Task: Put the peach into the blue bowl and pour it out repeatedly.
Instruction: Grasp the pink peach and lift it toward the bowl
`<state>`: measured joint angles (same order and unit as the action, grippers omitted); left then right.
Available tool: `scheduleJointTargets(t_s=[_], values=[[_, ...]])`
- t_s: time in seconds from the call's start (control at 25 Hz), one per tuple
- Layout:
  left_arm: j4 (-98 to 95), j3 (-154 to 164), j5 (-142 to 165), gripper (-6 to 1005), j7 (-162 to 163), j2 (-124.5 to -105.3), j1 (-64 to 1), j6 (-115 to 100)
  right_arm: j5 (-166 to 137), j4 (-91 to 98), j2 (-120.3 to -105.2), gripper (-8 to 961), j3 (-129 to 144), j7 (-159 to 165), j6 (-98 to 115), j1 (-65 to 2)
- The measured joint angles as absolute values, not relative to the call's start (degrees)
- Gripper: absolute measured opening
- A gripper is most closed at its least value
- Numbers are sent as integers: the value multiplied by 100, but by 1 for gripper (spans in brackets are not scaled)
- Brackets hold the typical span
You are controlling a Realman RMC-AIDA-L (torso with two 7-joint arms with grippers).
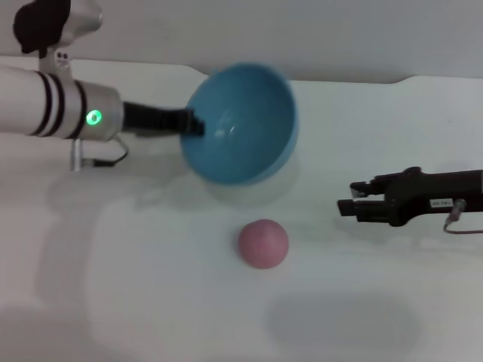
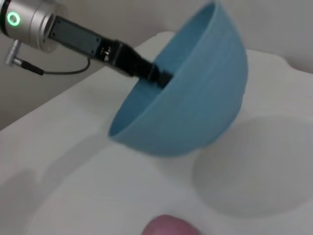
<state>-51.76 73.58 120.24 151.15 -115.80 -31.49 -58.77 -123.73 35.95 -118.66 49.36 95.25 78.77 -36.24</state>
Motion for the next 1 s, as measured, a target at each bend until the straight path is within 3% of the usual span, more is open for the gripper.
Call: scheduleJointTargets(t_s=[0.2, 0.56, 1.0], values=[[-5602, 7202, 13019, -2, 15703, -11526, -3168, -6745, -12338, 3347, -11895, 495, 5370, 9527, 7708, -3878], [-6334, 6431, 13774, -2, 15756, -11713, -3070, -7415, -10446, 2896, -11945, 483, 7698, 9018, 6626, -4108], [-6398, 6415, 13864, -2, 15759, -11669, -3213, -7655, -8736, 2887, -11969, 464, 10349, 9123, 4882, -4243]])
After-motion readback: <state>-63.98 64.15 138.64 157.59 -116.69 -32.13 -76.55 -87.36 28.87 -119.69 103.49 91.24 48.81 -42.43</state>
